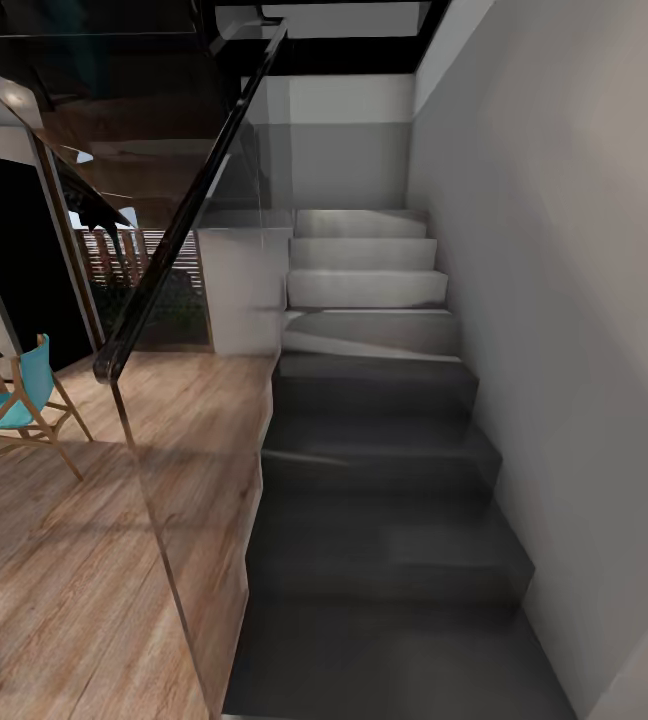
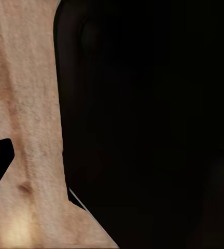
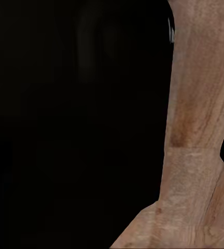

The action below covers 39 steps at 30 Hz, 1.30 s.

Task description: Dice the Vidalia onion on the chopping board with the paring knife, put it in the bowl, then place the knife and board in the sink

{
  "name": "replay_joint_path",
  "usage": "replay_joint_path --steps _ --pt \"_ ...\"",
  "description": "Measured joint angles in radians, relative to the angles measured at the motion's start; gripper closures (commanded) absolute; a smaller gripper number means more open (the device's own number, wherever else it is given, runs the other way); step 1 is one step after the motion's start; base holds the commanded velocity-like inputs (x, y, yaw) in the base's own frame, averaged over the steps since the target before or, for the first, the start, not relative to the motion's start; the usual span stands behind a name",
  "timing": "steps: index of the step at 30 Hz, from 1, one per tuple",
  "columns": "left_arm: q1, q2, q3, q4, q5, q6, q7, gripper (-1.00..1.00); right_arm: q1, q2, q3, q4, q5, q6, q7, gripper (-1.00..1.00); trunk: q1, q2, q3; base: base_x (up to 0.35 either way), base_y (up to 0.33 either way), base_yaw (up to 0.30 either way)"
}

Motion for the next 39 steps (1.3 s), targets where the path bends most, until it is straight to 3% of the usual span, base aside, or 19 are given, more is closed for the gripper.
replay_joint_path --steps 9,31,34,35,39 --pt "0.009 -0.007 -0.006 0.001 0.004 -0.005 0.0 -1.0 -0.011 0.029 0.003 -0.025 0.003 -0.01 -0.001 -1.0 0.0 0.0 0.0 0.0 0.0 0.0" --pt "0.008 -0.006 -0.004 -0.001 0.004 -0.006 0.0 -1.0 -0.012 0.031 0.0 -0.032 -0.001 -0.141 0.0 -1.0 0.0 0.0 0.0 0.0 0.0 0.0" --pt "0.008 -0.006 -0.004 -0.03 0.004 -0.006 0.0 -1.0 -0.012 0.031 0.0 -0.032 -0.001 -0.143 0.003 -1.0 0.0 0.0 0.0 0.0 0.0 0.0" --pt "0.007 -0.006 -0.004 -0.076 0.004 -0.007 0.0 -1.0 -0.012 0.03 -0.001 -0.033 -0.001 -0.148 0.004 -1.0 0.0 0.0 0.0 0.0 0.0 0.0" --pt "0.007 -0.004 -0.004 -0.17 0.003 -0.007 0.0 -1.0 -0.012 0.023 0.0 -0.09 0.002 -0.226 0.002 -1.0 0.0 0.0 0.0 0.0 0.0 0.0"
